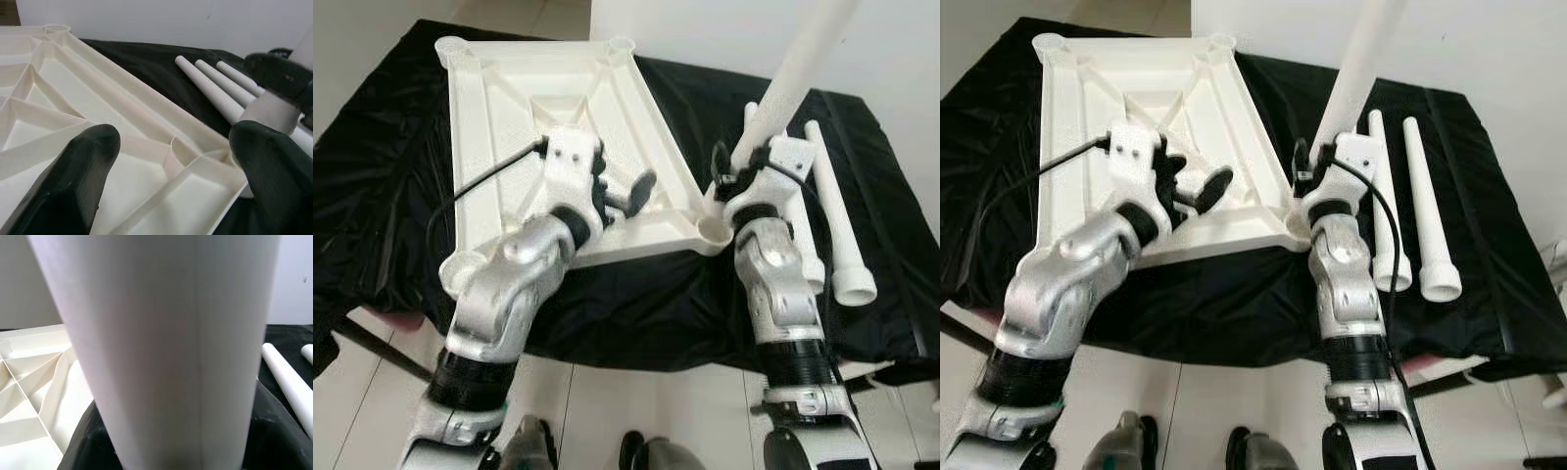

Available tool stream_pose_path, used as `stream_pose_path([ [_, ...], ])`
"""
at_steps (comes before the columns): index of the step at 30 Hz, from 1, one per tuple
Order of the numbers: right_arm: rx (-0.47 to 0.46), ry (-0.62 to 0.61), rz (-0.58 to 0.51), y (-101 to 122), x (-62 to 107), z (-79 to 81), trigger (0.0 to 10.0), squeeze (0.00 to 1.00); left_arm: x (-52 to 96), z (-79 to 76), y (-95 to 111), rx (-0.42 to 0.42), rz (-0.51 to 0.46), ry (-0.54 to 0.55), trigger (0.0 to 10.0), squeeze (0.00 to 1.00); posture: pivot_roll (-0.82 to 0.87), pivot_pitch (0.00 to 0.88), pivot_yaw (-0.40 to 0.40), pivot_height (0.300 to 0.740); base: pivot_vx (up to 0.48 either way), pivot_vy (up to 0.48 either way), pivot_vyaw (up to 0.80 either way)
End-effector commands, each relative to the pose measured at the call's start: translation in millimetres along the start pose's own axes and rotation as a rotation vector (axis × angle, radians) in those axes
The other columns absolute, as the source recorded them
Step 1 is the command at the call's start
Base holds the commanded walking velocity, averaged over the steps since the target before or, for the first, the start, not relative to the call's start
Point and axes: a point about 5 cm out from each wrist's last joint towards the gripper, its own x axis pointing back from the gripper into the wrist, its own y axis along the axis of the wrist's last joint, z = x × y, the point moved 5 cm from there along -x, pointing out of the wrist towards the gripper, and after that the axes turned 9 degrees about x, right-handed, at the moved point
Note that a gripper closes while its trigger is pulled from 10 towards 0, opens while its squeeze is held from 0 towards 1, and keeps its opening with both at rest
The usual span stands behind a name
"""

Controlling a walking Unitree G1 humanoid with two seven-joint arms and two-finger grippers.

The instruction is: Building children table

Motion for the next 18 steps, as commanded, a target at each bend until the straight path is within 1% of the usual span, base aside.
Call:
stream_pose_path([
  [1, 0.010, 0.006, -0.025, 3.6, 3.2, -3.0, 10.0, 0.00, 6.1, -35.1, -1.3, -0.058, 0.015, -0.281, 10.0, 0.00, 0.10, 0.157, -0.078, 0.740, 0.000, 0.000, 0.00],
  [2, 0.018, 0.011, -0.016, 0.3, 5.2, -4.7, 10.0, 0.00, 8.3, -37.5, -2.6, -0.089, 0.014, -0.298, 10.0, 0.00, 0.11, 0.159, -0.078, 0.740, 0.000, 0.000, 0.00],
  [3, 0.018, 0.011, -0.016, 0.3, 5.2, -4.7, 10.0, 0.00, 8.3, -37.5, -2.6, -0.089, 0.014, -0.298, 10.0, 0.00, 0.11, 0.159, -0.078, 0.740, 0.000, 0.000, 0.00],
  [5, 0.031, 0.036, 0.001, -6.2, 9.7, -7.0, 10.0, 0.00, 12.2, -42.3, -5.0, -0.123, 0.023, -0.336, 10.0, 0.00, 0.11, 0.166, -0.077, 0.740, 0.000, 0.000, 0.00],
  [7, 0.037, 0.046, 0.006, -8.1, 11.2, -7.4, 10.0, 0.00, 13.4, -43.4, -5.4, -0.129, 0.025, -0.344, 10.0, 0.00, 0.11, 0.166, -0.077, 0.740, 0.000, 0.000, 0.00],
  [9, 0.041, 0.073, 0.025, -14.9, 13.6, -7.8, 10.0, 0.00, 14.6, -48.7, -7.6, -0.164, 0.034, -0.374, 10.0, 0.00, 0.11, 0.167, -0.075, 0.740, 0.000, 0.000, 0.00],
  [12, 0.043, 0.084, 0.031, -17.4, 14.4, -7.9, 10.0, 0.00, 15.1, -51.2, -8.6, -0.176, 0.036, -0.387, 10.0, 0.00, 0.11, 0.167, -0.075, 0.740, 0.000, 0.000, 0.00],
  [13, 0.049, 0.097, 0.037, -20.8, 14.9, -8.1, 10.0, 0.00, 15.7, -55.2, -9.5, -0.187, 0.040, -0.407, 10.0, 0.00, 0.10, 0.172, -0.075, 0.740, 0.000, 0.000, 0.00],
  [14, 0.049, 0.097, 0.037, -20.8, 14.9, -8.1, 10.0, 0.00, 15.7, -55.2, -9.5, -0.187, 0.040, -0.407, 10.0, 0.00, 0.10, 0.172, -0.075, 0.740, 0.000, 0.000, 0.00],
  [16, 0.056, 0.121, 0.040, -24.7, 14.8, -7.8, 10.0, 0.00, 17.1, -61.1, -12.2, -0.205, 0.049, -0.436, 10.0, 0.00, 0.11, 0.174, -0.073, 0.740, 0.000, 0.000, 0.00],
  [18, 0.058, 0.137, 0.039, -26.7, 14.0, -7.1, 10.0, 0.00, 17.9, -64.0, -15.8, -0.216, 0.059, -0.449, 10.0, 0.00, 0.11, 0.174, -0.073, 0.740, 0.000, 0.000, 0.00],
])
